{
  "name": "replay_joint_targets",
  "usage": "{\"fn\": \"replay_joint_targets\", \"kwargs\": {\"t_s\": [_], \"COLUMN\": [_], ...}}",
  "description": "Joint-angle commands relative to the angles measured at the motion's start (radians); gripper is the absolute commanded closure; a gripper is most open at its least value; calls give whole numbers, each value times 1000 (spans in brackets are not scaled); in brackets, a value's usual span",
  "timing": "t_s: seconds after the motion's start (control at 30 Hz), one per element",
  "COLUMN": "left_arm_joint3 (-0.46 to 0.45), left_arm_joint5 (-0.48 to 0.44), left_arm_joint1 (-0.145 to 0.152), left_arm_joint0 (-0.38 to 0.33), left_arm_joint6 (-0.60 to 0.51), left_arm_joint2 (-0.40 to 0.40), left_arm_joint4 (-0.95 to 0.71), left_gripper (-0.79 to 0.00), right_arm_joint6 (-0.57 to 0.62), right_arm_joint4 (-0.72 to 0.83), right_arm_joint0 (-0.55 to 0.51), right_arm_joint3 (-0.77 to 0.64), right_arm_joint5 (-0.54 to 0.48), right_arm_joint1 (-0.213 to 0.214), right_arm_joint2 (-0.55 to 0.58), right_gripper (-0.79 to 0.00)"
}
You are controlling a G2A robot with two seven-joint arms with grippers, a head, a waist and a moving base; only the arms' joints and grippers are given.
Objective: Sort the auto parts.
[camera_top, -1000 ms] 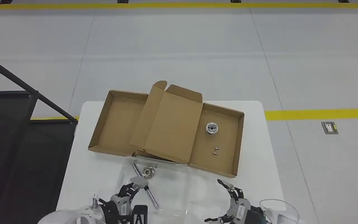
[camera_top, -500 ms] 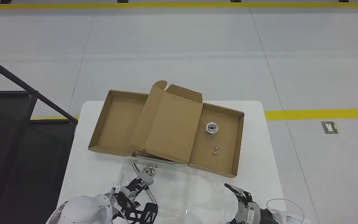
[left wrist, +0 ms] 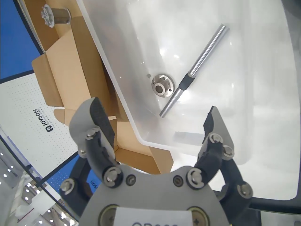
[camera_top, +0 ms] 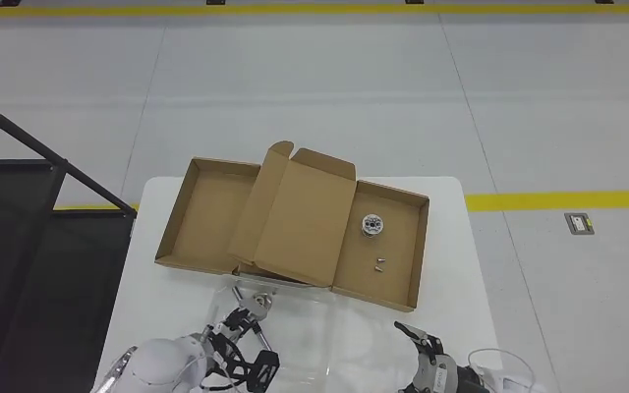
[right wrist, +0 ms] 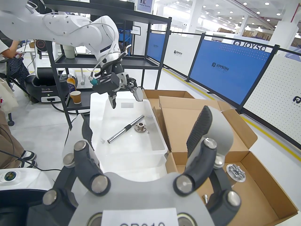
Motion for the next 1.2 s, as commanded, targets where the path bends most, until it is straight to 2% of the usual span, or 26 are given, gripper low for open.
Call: {"fn": "replay_joint_targets", "kwargs": {"t_s": [0.0,0.17,0.23,0.27,0.43,0.5,0.53,0.67,0.77,0.83,1.07,1.17], "left_arm_joint3": [39,154,197,218,307,337,355,413,446,460,489,493], "left_arm_joint5": [0,0,0,0,0,0,0,0,0,0,0,0], "left_arm_joint1": [7,24,29,30,32,33,34,36,38,40,58,71], "left_arm_joint0": [-35,-146,-191,-213,-305,-339,-358,-418,-458,-480,-549,-579], "left_arm_joint6": [3,68,98,110,145,175,180,183,169,155,102,65], "left_arm_joint2": [53,177,217,234,308,337,349,408,452,477,572,614], "left_arm_joint4": [56,153,174,183,178,155,149,118,99,71,-40,-95], "left_gripper": [-785,-785,-600,-573,-548,-496,-496,-594,-539,-406,-382,-326], "right_arm_joint6": [0,0,0,0,0,0,0,0,0,0,0,0], "right_arm_joint4": [0,0,0,0,0,0,0,0,0,0,0,0], "right_arm_joint0": [0,0,0,0,0,0,0,0,0,0,0,0], "right_arm_joint3": [0,0,0,0,0,0,0,0,0,0,0,0], "right_arm_joint5": [0,0,0,0,0,0,0,0,0,0,0,0], "right_arm_joint1": [0,0,0,0,0,0,0,0,0,0,0,0], "right_arm_joint2": [0,0,0,0,0,0,0,0,0,0,0,0], "right_gripper": [-785,-785,-785,-785,-785,-785,-785,-785,-785,-785,-785,-785]}}
